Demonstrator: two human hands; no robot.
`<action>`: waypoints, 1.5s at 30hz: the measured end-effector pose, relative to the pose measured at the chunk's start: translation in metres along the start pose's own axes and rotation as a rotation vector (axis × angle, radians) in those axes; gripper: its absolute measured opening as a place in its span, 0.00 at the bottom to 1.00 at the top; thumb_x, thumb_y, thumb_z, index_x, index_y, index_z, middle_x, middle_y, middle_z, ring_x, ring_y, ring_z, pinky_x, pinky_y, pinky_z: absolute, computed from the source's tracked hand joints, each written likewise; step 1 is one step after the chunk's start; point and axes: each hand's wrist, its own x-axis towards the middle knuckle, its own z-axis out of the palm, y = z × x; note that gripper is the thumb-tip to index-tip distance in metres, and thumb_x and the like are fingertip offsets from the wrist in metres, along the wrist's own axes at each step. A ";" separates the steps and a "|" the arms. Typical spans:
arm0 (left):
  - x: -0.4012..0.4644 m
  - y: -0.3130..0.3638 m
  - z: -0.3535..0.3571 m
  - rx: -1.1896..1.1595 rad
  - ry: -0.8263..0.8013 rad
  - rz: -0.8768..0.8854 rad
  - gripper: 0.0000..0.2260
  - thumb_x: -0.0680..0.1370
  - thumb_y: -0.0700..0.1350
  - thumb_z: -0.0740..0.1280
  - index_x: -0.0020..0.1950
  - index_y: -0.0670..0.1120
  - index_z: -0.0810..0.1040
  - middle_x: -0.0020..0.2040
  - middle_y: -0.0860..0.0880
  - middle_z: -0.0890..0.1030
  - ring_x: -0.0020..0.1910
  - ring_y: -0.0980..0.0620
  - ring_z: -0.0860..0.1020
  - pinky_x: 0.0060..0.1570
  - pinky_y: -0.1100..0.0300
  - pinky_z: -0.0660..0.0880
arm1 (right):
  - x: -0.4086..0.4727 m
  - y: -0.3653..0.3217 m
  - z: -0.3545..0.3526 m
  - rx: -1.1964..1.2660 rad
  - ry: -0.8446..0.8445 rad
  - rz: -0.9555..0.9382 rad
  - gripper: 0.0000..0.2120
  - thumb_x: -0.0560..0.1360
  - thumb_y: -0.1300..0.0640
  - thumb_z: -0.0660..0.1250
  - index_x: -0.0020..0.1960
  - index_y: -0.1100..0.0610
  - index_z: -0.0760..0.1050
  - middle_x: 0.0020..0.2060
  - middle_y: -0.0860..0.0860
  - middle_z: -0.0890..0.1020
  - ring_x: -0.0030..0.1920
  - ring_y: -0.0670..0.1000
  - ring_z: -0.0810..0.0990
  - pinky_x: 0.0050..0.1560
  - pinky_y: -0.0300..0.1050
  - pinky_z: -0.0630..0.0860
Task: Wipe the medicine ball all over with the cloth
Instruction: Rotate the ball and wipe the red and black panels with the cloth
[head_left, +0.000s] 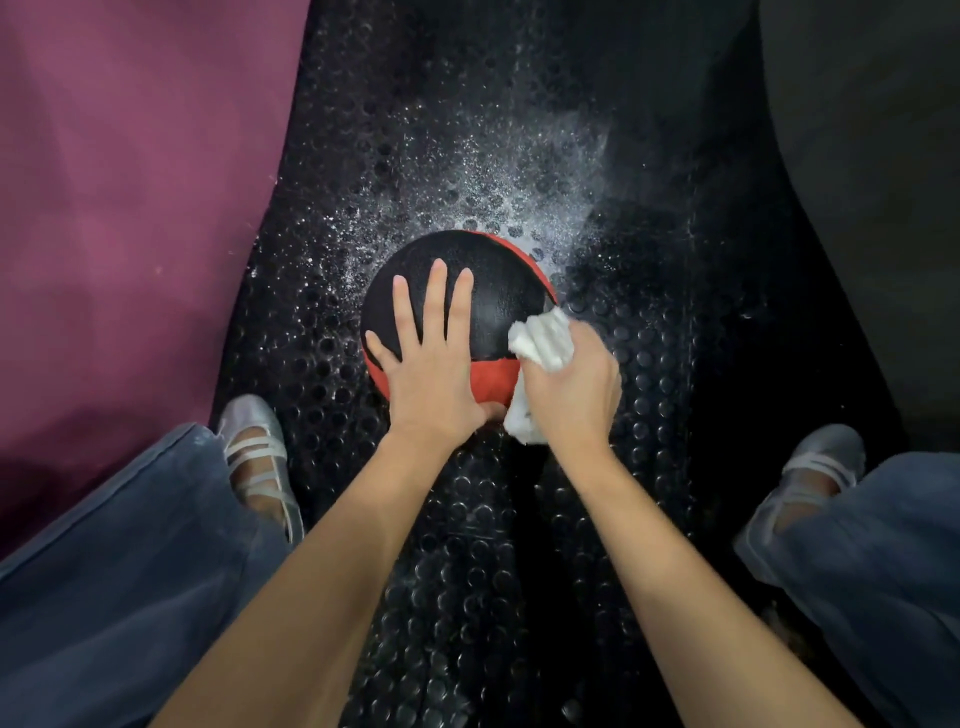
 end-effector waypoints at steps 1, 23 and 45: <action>0.002 0.000 0.000 -0.002 0.001 -0.005 0.59 0.66 0.63 0.76 0.78 0.52 0.32 0.78 0.53 0.32 0.76 0.42 0.32 0.68 0.27 0.49 | 0.006 -0.001 0.003 0.010 0.025 0.002 0.11 0.70 0.50 0.65 0.43 0.59 0.75 0.40 0.54 0.80 0.41 0.57 0.78 0.43 0.52 0.74; -0.003 0.008 0.004 0.234 -0.004 0.113 0.64 0.64 0.67 0.74 0.72 0.48 0.23 0.76 0.47 0.29 0.75 0.36 0.34 0.67 0.26 0.52 | 0.022 -0.003 -0.009 -0.086 0.025 -0.076 0.08 0.71 0.53 0.68 0.42 0.58 0.74 0.40 0.54 0.79 0.40 0.57 0.75 0.41 0.48 0.69; -0.035 -0.028 0.020 -0.885 0.049 -0.258 0.60 0.61 0.56 0.79 0.78 0.58 0.36 0.78 0.53 0.34 0.78 0.52 0.39 0.75 0.48 0.46 | 0.030 -0.008 -0.029 -0.165 -0.152 -0.001 0.15 0.71 0.50 0.70 0.53 0.55 0.72 0.47 0.55 0.80 0.48 0.58 0.77 0.47 0.49 0.73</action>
